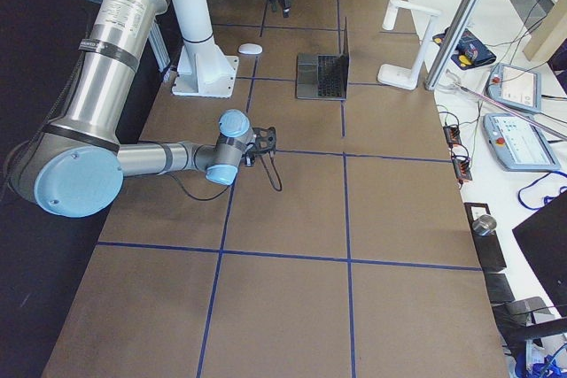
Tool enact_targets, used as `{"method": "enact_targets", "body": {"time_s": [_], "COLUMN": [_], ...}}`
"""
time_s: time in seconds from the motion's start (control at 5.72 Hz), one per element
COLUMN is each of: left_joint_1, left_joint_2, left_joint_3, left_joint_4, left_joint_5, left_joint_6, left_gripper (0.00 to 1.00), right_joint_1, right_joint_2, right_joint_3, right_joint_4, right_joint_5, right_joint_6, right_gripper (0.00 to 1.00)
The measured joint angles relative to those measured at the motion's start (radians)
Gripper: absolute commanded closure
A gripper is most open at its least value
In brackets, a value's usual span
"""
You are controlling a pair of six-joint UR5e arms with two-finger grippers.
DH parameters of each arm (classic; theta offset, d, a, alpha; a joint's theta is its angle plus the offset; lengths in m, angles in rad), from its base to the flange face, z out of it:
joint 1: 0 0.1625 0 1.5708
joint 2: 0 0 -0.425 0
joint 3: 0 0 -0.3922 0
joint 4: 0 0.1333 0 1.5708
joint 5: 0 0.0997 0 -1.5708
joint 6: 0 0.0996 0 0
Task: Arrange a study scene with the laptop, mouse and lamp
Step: 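Carry black mouse pad beside laptop with right gripper while left reaches mouse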
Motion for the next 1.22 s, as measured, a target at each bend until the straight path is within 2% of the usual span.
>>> {"method": "enact_targets", "body": {"time_s": [0.35,0.52,1.05,1.22], "left_joint_1": [0.131,0.187,0.258,0.306], "left_joint_2": [0.105,0.154,0.206,0.210], "left_joint_3": [-0.033,-0.055,-0.100,-0.099], "left_joint_4": [-0.001,-0.001,-0.001,0.001], "left_joint_5": [0.096,0.139,0.167,0.185], "left_joint_6": [0.094,0.134,0.162,0.175], "left_gripper": [0.00,0.00,0.00,0.00], "right_joint_1": [0.093,0.130,0.226,0.235], "right_joint_2": [0.196,0.315,0.630,0.692], "right_joint_3": [-0.035,-0.088,-0.383,-0.453], "right_joint_4": [-0.180,-0.249,-0.285,-0.285], "right_joint_5": [0.032,0.045,0.090,0.093], "right_joint_6": [0.030,0.051,0.068,0.068], "right_gripper": [1.00,1.00,1.00,1.00]}}
